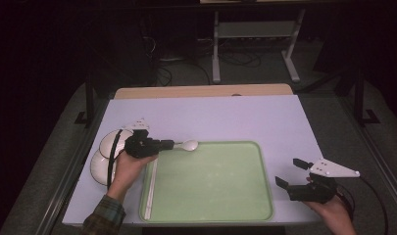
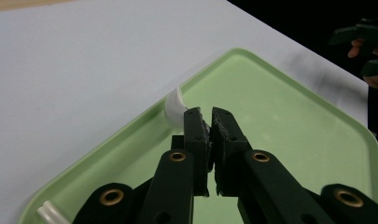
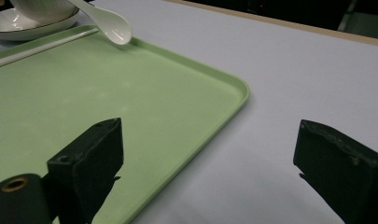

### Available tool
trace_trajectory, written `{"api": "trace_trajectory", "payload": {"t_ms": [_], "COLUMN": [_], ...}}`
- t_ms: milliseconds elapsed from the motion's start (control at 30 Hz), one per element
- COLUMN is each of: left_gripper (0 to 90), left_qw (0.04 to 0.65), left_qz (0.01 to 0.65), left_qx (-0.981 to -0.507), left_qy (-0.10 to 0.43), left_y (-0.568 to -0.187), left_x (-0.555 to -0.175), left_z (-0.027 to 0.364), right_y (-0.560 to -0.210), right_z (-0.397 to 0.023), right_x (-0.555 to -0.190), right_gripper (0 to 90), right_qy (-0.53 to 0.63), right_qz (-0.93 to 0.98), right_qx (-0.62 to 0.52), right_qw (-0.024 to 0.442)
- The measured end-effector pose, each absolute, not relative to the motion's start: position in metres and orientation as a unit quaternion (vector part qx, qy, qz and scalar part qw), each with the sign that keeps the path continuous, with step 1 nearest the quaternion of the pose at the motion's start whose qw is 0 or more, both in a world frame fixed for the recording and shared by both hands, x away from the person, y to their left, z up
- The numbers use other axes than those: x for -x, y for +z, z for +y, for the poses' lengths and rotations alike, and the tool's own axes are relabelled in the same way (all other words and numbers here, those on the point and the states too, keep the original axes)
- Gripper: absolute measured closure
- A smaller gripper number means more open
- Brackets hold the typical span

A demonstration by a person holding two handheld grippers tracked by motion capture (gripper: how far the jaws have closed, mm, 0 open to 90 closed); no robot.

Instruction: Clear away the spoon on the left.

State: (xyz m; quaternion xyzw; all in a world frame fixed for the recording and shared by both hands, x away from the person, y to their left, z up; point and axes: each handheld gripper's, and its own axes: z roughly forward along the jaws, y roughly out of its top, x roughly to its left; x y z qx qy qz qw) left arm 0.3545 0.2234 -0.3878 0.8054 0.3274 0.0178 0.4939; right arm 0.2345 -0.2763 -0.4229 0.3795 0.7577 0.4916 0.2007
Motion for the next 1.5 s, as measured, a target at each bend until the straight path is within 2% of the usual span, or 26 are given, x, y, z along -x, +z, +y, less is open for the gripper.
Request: {"api": "trace_trajectory", "payload": {"t_ms": [400,633,933,1233,1500], "left_gripper": [85.2,83.4,71.7,60.6,56.6], "left_qw": [0.493,0.477,0.426,0.394,0.378], "left_qz": [0.335,0.357,0.391,0.420,0.421], "left_qx": [-0.803,-0.803,-0.813,-0.813,-0.819], "left_qy": [0.001,0.017,0.066,0.084,0.098], "left_y": [-0.399,-0.405,-0.414,-0.425,-0.429], "left_x": [-0.362,-0.367,-0.372,-0.379,-0.379], "left_z": [0.218,0.218,0.213,0.208,0.205], "right_y": [-0.422,-0.424,-0.423,-0.424,-0.424], "right_z": [-0.276,-0.276,-0.274,-0.275,-0.274], "right_x": [-0.234,-0.235,-0.235,-0.235,-0.235], "right_gripper": [7.8,7.8,7.8,7.8,8.0], "right_qy": [0.491,0.489,0.489,0.492,0.490], "right_qz": [0.758,0.760,0.761,0.759,0.761], "right_qx": [-0.379,-0.379,-0.376,-0.377,-0.377], "right_qw": [0.203,0.201,0.201,0.199,0.197]}}
